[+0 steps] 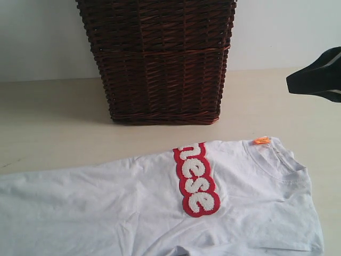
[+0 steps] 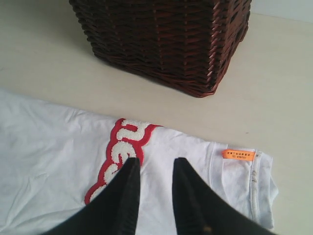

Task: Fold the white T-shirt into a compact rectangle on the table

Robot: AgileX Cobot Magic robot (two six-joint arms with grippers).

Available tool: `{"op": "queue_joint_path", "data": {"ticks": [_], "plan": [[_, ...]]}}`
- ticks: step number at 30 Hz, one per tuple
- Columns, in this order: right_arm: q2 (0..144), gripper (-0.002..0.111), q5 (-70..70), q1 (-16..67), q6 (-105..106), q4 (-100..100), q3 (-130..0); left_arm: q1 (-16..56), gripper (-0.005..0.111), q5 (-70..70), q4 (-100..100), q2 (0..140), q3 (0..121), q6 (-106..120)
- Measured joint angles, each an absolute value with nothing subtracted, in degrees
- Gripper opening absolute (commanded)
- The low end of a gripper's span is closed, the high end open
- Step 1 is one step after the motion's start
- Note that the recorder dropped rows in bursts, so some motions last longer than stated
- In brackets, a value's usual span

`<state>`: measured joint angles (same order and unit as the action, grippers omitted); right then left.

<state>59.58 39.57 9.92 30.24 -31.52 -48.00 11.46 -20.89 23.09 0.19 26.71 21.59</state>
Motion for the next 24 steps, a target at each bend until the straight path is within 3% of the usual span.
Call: {"op": "queue_joint_path", "data": {"ticks": [10, 16, 24], "plan": [[59.58, 0.024, 39.57, 9.92, 30.14, -31.52, -48.00, 11.46, 0.000, -19.30, 15.47, 0.19, 24.26, 21.98], [59.58, 0.024, 39.57, 9.92, 30.14, -31.52, -48.00, 10.56, 0.000, -14.95, 8.97, 0.19, 18.14, 11.25], [59.58, 0.024, 39.57, 9.92, 30.14, -31.52, -48.00, 2.47, 0.000, -3.55, 1.26, 0.19, 8.26, 1.24]]}}
